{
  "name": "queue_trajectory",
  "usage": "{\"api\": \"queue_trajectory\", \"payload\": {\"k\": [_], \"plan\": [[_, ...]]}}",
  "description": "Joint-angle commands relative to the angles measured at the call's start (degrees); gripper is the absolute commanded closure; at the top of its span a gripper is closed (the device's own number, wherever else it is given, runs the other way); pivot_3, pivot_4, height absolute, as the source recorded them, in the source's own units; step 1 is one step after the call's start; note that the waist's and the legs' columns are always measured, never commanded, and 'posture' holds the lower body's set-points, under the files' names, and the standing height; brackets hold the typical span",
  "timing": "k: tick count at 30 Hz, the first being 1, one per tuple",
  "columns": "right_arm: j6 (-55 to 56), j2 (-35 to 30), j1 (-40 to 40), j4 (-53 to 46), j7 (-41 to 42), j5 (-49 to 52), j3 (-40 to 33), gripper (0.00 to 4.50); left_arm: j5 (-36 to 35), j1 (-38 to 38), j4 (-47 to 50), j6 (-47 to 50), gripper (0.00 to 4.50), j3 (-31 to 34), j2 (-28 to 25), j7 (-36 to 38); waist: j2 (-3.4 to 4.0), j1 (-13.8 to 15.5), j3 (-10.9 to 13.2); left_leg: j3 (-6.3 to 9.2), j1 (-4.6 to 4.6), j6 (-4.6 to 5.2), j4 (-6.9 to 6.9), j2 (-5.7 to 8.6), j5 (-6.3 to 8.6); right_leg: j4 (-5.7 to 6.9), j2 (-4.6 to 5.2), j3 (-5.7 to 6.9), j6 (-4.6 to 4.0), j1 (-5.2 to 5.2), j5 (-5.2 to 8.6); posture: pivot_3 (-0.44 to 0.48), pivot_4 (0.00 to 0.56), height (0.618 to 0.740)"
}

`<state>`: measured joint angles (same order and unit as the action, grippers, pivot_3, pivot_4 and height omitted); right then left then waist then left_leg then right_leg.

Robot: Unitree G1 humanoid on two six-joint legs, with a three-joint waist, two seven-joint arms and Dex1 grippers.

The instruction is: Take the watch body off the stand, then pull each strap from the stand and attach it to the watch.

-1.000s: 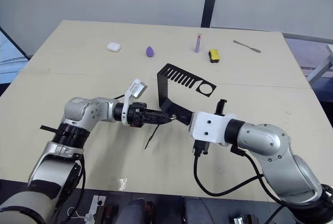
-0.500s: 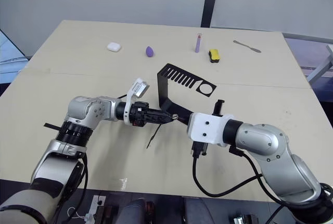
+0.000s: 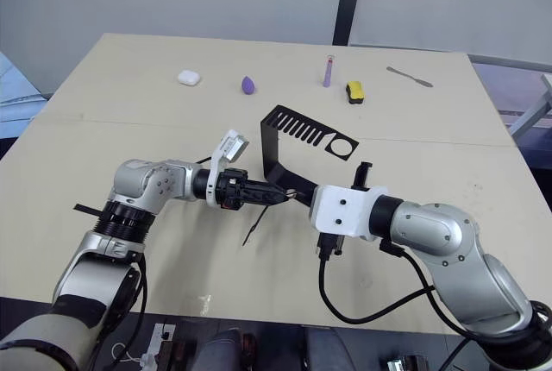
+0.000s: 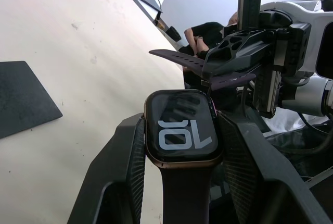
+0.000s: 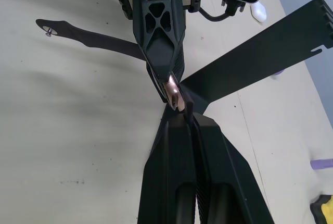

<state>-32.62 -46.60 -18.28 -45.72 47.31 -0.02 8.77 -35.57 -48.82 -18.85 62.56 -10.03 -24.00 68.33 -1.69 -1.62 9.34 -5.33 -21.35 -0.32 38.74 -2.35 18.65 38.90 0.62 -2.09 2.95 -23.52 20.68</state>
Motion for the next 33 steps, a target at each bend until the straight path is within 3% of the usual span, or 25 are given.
{"api": "queue_trajectory", "payload": {"k": [1,33], "plan": [[0.58,-0.61,-0.25,-1.11,-0.16,-0.3,0.04,4.5,-0.78,-1.23,1.26,0.07,2.91,1.36,0.17,0.21,0.0,0.0,0.0,0.0,0.0,0.0,0.0,0.0,0.0,0.0,0.0,0.0,0.0,0.0,0.0,0.0,0.15,0.74],[0.26,-0.6,0.7,-1.21,-0.27,-0.34,-0.21,4.5,-0.72,-1.67,0.81,0.15,2.91,1.71,0.36,0.03,0.0,0.0,0.0,0.0,0.0,0.0,0.01,0.0,0.0,0.0,0.0,0.0,0.0,0.0,0.0,0.0,0.15,0.74]]}}
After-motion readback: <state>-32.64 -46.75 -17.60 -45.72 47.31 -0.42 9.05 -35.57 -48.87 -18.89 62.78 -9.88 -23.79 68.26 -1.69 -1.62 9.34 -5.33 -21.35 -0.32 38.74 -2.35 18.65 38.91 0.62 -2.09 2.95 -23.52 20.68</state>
